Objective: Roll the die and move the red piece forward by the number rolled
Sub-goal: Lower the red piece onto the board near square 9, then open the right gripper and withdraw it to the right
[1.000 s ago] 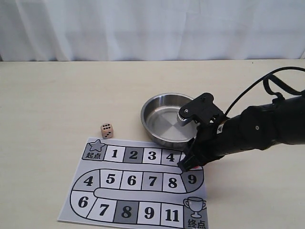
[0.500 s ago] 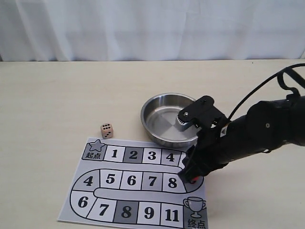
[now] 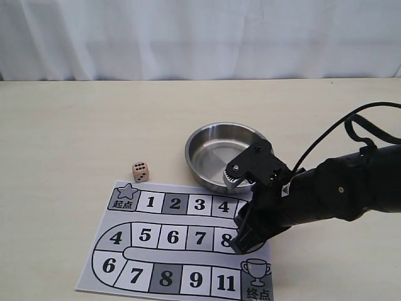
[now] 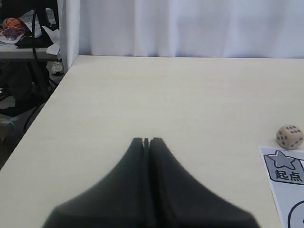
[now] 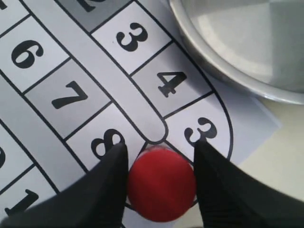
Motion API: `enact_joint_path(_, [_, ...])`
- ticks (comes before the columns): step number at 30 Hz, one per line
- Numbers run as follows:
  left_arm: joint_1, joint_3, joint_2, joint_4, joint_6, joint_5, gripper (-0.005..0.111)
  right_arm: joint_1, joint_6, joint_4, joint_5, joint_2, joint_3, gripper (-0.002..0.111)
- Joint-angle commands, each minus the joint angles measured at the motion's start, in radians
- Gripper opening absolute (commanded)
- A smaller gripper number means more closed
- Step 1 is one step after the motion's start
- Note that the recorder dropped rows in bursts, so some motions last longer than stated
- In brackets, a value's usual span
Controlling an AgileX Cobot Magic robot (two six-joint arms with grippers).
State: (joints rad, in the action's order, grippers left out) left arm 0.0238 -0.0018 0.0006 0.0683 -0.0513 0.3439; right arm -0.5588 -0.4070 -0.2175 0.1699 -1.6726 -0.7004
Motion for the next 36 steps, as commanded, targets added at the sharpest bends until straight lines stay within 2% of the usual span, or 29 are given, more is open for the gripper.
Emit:
enact_joint_path(1, [0.0, 0.002, -0.001, -0.001, -0.006, -0.013, 0.0, 0.0, 0.01, 0.0, -0.007, -0.006, 0.008, 0.032])
enact_joint_path(5, [0.0, 0.002, -0.001, -0.001, -0.006, -0.013, 0.0, 0.0, 0.04, -0.003, -0.01, -0.006, 0.007, 0.055])
enact_joint_path(8, [0.0, 0.002, -0.001, -0.001, -0.006, -0.013, 0.0, 0.0, 0.063, -0.003, -0.021, 0.007, 0.001, 0.062])
enact_joint_path(16, [0.0, 0.002, -0.001, -0.001, -0.006, -0.013, 0.0, 0.004, 0.136, -0.003, -0.066, 0.097, 0.001, 0.063])
enact_joint_path(20, [0.0, 0.002, -0.001, -0.001, -0.006, -0.013, 0.0, 0.056, 0.311, -0.003, -0.096, 0.143, -0.014, 0.048])
enact_joint_path(23, [0.0, 0.002, -0.001, -0.001, -0.006, -0.013, 0.0, 0.12, 0.351, -0.003, -0.039, 0.163, -0.044, 0.032])
enact_joint_path(26, [0.0, 0.002, -0.001, -0.001, -0.006, -0.013, 0.0, 0.203, 0.351, -0.003, 0.047, 0.171, -0.083, 0.021])
enact_joint_path(31, [0.0, 0.002, -0.001, -0.001, -0.006, -0.013, 0.0, 0.338, 0.342, 0.012, 0.239, 0.171, -0.178, 0.012])
enact_joint_path(36, [0.0, 0.002, -0.001, -0.001, -0.006, -0.013, 0.0, 0.453, 0.342, 0.055, 0.391, 0.171, -0.257, 0.011])
